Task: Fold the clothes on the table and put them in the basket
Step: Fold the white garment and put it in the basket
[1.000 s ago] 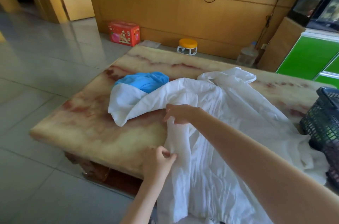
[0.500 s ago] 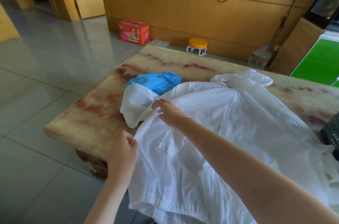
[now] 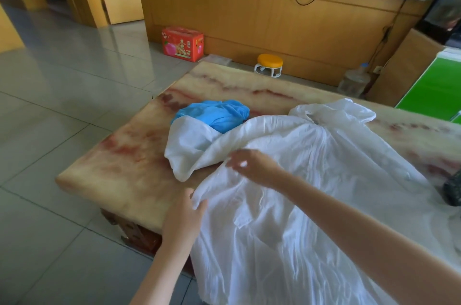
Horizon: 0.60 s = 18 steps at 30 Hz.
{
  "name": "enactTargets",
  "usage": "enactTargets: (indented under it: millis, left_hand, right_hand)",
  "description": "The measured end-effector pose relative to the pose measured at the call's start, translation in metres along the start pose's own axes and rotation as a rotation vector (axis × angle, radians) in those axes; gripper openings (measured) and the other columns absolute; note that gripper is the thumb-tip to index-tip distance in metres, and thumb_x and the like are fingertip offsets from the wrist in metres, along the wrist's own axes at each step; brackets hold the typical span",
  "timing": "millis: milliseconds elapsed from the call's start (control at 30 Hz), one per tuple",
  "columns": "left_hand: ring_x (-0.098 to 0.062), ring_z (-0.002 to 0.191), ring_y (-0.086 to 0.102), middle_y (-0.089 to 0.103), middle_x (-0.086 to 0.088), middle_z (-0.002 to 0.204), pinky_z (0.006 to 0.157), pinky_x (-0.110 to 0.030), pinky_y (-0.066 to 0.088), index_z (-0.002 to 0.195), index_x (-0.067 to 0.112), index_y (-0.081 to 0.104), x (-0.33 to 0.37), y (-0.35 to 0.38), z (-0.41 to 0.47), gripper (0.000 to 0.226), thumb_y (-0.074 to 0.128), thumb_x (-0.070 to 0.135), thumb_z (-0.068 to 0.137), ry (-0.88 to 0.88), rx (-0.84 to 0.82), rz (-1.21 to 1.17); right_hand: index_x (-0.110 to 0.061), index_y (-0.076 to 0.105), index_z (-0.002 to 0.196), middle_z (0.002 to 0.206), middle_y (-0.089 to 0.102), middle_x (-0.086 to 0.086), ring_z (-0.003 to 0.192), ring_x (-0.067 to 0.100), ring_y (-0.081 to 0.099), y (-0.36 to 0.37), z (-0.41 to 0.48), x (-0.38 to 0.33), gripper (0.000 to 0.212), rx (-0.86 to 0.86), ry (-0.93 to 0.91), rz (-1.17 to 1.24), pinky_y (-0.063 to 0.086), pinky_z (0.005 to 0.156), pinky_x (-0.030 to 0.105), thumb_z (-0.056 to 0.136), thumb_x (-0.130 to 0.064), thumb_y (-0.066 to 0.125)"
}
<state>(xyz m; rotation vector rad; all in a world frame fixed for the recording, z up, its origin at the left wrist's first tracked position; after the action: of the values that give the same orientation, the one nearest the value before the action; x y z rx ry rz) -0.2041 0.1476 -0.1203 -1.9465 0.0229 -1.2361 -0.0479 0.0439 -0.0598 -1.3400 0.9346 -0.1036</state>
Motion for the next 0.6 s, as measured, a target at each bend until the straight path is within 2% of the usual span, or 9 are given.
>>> enactTargets:
  millis: [67, 133, 233, 333, 433, 500, 600]
  left_hand:
    - [-0.015, 0.105, 0.056, 0.058, 0.005, 0.117, 0.081, -0.027, 0.043, 0.132, 0.019, 0.047, 0.007, -0.004, 0.006, 0.04, 0.051, 0.034, 0.095, 0.021, 0.05, -0.017]
    - [-0.014, 0.104, 0.057, 0.06, 0.005, 0.116, 0.084, -0.028, 0.046, 0.127, 0.019, 0.052, 0.02, -0.006, 0.015, 0.035, 0.049, 0.034, 0.096, 0.072, 0.1, -0.009]
    - [-0.015, 0.107, 0.057, 0.062, 0.002, 0.118, 0.085, -0.026, 0.045, 0.127, 0.016, 0.053, 0.04, 0.005, 0.035, 0.036, 0.045, 0.036, 0.098, 0.098, 0.089, 0.0]
    - [-0.017, 0.102, 0.06, 0.067, 0.0, 0.105, 0.082, -0.029, 0.046, 0.12, 0.016, 0.057, 0.058, 0.021, 0.057, 0.037, 0.041, 0.041, 0.098, 0.1, 0.061, 0.041]
    - [-0.021, 0.105, 0.059, 0.066, 0.0, 0.11, 0.084, -0.031, 0.044, 0.122, 0.017, 0.055, 0.071, 0.031, 0.072, 0.035, 0.039, 0.039, 0.099, 0.092, 0.057, 0.035]
    - [-0.022, 0.104, 0.059, 0.067, -0.003, 0.109, 0.084, -0.032, 0.044, 0.119, 0.015, 0.057, 0.077, 0.034, 0.078, 0.032, 0.039, 0.034, 0.1, 0.12, 0.068, 0.008]
    - [-0.024, 0.1, 0.06, 0.068, -0.007, 0.104, 0.085, -0.032, 0.044, 0.11, 0.009, 0.064, 0.078, 0.044, 0.084, 0.032, 0.039, 0.026, 0.101, 0.129, 0.035, -0.045]
  right_hand:
    - [-0.023, 0.066, 0.116, 0.119, 0.064, -0.004, 0.093, 0.011, 0.059, -0.033, 0.026, 0.016, 0.025, 0.167, 0.129, 0.081, 0.047, 0.085, 0.027, 0.092, -0.021, 0.06]
    - [-0.024, 0.064, 0.117, 0.117, 0.063, 0.0, 0.089, 0.016, 0.063, -0.052, 0.054, 0.03, 0.029, 0.199, 0.19, 0.057, 0.047, 0.076, 0.027, 0.088, -0.021, 0.065]
    - [-0.022, 0.064, 0.115, 0.119, 0.06, 0.005, 0.075, 0.025, 0.069, -0.058, 0.087, 0.042, 0.027, 0.105, 0.236, 0.065, 0.054, 0.063, 0.033, 0.088, -0.019, 0.066]
    - [-0.022, 0.063, 0.119, 0.124, 0.058, 0.0, 0.074, 0.026, 0.069, -0.056, 0.109, 0.04, 0.031, -0.016, 0.219, -0.043, 0.052, 0.07, 0.031, 0.088, -0.027, 0.065]
    - [-0.024, 0.06, 0.123, 0.128, 0.056, -0.004, 0.068, 0.021, 0.067, -0.044, 0.124, 0.043, 0.038, -0.168, 0.202, -0.253, 0.05, 0.083, 0.033, 0.088, -0.04, 0.063]
    - [-0.021, 0.055, 0.127, 0.129, 0.054, 0.0, 0.067, 0.022, 0.068, -0.033, 0.126, 0.049, 0.048, -0.286, 0.206, -0.308, 0.049, 0.077, 0.034, 0.086, -0.046, 0.062]
    - [-0.015, 0.055, 0.122, 0.117, 0.061, 0.008, 0.071, 0.024, 0.069, -0.029, 0.121, 0.063, 0.056, -0.378, 0.256, -0.369, 0.048, 0.066, 0.032, 0.081, -0.051, 0.066]
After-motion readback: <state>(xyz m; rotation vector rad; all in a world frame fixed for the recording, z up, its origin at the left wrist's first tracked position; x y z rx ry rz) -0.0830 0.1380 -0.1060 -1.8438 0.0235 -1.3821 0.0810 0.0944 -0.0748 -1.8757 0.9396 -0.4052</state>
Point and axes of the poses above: each hand's wrist, its own z-axis towards the middle knuckle, its own y-axis out of the palm, x = y × z, the point moved 9 cm from there along z, towards the middle knuckle
